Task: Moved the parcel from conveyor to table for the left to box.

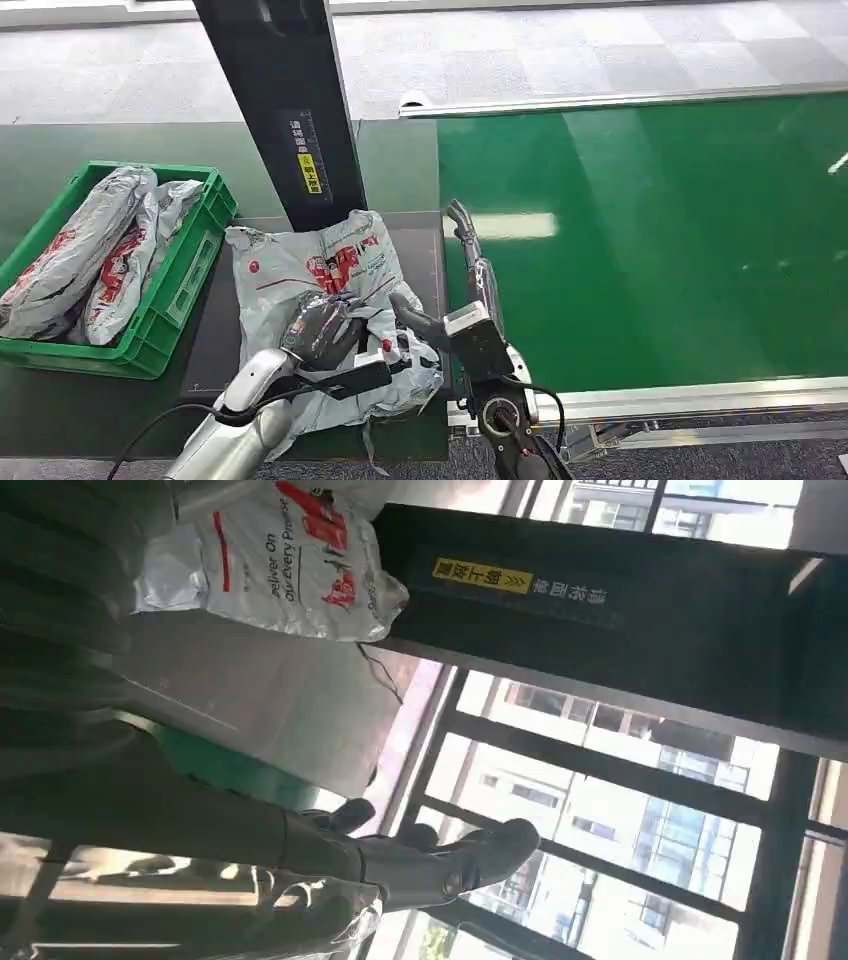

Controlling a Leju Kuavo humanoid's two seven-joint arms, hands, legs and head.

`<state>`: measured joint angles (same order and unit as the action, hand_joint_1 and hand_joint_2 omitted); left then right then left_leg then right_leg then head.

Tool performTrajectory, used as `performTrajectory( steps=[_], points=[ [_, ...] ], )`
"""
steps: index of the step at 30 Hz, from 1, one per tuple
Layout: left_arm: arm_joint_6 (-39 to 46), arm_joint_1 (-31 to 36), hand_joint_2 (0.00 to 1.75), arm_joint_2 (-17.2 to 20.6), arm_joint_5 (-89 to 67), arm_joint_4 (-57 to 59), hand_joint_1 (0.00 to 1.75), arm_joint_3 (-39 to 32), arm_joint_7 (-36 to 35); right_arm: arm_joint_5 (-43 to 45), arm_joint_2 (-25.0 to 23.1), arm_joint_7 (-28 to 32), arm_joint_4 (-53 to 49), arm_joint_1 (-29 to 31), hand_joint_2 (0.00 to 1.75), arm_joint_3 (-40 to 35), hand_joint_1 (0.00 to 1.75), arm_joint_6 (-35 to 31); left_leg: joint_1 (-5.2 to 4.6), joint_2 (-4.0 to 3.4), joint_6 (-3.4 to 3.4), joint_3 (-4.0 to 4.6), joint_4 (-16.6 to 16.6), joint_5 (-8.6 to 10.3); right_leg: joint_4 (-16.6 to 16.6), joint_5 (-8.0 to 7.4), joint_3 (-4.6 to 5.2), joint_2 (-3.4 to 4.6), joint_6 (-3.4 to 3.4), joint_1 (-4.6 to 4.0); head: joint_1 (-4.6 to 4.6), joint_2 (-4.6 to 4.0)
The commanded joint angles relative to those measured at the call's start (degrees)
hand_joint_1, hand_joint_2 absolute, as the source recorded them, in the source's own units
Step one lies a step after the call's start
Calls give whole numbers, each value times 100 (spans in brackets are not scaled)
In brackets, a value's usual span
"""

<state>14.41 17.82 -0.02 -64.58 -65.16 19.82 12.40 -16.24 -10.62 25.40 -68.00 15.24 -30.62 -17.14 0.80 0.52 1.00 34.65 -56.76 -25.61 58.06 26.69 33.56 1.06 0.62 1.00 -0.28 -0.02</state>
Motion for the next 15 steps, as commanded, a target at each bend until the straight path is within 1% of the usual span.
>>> performTrajectory(
  steps=[1,4,5,7,8,10,11,12,13,15],
  points=[
    [602,-255,175,170,364,-550,175,-59,225,72,193,33,-2,6,175,-62,0,-126,2,-8,-3,-5,2,-2,-6,-1,-5,-1,-4,-4,0,2],
    [891,-329,175,213,556,-990,175,-128,366,70,200,38,-13,-10,175,-45,0,-183,2,-6,-3,3,0,-1,-4,-1,3,-4,-5,-4,0,2],
    [1302,-371,175,184,732,-1221,175,-204,547,78,202,40,-14,-21,175,-30,0,-215,2,-6,-4,0,2,-2,-6,0,-1,-8,-7,-5,0,2],
    [1529,-448,175,221,924,-1709,175,-282,664,86,213,56,-15,-39,175,-23,0,-264,2,-4,-2,5,0,-1,-3,0,5,-4,-4,-3,0,2],
    [1877,-499,175,204,1047,-1976,175,-348,834,91,212,70,-16,-52,175,-13,0,-303,3,-7,-4,7,-2,-4,-3,1,5,-6,-7,-6,2,2],
    [2053,-619,175,208,1132,-2523,175,-446,888,97,217,94,-9,-70,175,-13,0,-360,4,-12,-2,13,-5,-4,0,0,14,-1,-5,-6,-2,2],
    [2177,-645,175,186,1150,-2652,175,-477,954,99,217,98,-11,-81,175,-11,0,-377,5,-16,-6,3,-2,-7,-5,2,3,-7,-11,-9,0,2],
    [2478,-705,175,118,1154,-2944,175,-553,1084,100,218,107,-23,-108,175,-8,0,-403,5,-11,-3,12,-4,-5,-2,2,12,-6,-6,-7,0,2],
    [2457,-748,175,118,1134,-3109,175,-569,1058,99,229,107,-33,-121,175,-14,0,-408,3,-12,-4,6,-2,-6,-4,2,6,-7,-7,-7,0,2],
    [2559,-789,175,-104,994,-3495,175,-837,1217,91,230,118,-53,-160,175,-6,0,-438,3,-13,-4,10,-3,-5,-2,1,12,-2,-5,-5,0,2]
  ],
)
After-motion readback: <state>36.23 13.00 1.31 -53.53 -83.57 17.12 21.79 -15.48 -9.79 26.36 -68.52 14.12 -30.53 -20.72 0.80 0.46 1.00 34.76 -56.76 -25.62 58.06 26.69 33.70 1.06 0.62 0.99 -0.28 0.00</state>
